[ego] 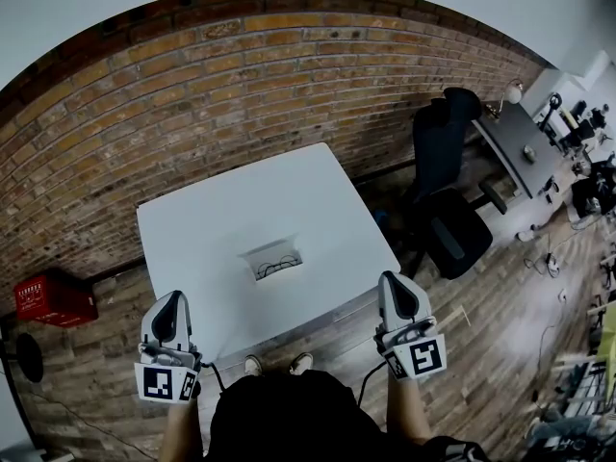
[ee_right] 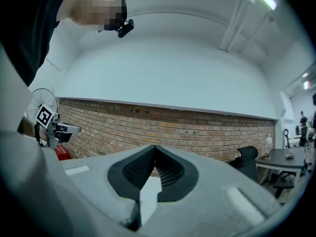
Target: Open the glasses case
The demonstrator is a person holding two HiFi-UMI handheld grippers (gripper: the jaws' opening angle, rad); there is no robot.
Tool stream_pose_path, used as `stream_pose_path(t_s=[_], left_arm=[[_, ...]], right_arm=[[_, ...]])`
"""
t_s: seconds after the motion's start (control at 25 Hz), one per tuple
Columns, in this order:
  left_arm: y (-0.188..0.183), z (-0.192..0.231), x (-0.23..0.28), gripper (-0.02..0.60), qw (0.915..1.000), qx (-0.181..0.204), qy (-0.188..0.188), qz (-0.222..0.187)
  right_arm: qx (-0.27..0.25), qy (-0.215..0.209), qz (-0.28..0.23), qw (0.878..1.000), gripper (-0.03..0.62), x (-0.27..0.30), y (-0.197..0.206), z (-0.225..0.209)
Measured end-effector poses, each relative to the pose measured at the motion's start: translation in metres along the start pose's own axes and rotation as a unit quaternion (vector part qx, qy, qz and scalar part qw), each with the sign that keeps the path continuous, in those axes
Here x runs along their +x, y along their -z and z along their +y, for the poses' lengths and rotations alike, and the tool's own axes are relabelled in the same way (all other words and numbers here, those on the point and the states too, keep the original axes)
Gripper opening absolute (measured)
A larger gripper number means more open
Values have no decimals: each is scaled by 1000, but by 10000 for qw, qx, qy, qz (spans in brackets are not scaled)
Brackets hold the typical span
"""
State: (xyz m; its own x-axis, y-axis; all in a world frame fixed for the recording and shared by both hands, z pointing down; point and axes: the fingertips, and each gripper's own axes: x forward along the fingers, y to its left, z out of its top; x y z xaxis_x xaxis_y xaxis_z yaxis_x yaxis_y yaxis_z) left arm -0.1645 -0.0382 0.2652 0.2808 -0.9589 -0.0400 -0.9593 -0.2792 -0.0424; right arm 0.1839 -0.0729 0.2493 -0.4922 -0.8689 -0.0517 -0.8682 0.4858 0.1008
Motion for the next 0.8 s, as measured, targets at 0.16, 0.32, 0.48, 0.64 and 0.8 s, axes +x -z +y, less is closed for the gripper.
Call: stream_pose_path(t_s=[0.16,0.32,0.48,0.64,0.8], left_arm=[[-1,0,-2,6,10000,9,-21,29],[-1,-1,-4,6,10000,-14,-29,50],[-2,-3,-3,6,10000,-7,-9,57],[-3,-3,-4,6,10000,-2,-23,29],[-4,-2,-3,6,10000,11,-30,13]], right_arm=[[23,-32,5,10000,5,2,0,1],[-3,-73,71,9999,5,3,2,2],[66,-122,-71,9999,5,7,-5,6],[-44,-179,109,9998,5,6,2,5],[-43,-194,104,9997,5,8,2,5]])
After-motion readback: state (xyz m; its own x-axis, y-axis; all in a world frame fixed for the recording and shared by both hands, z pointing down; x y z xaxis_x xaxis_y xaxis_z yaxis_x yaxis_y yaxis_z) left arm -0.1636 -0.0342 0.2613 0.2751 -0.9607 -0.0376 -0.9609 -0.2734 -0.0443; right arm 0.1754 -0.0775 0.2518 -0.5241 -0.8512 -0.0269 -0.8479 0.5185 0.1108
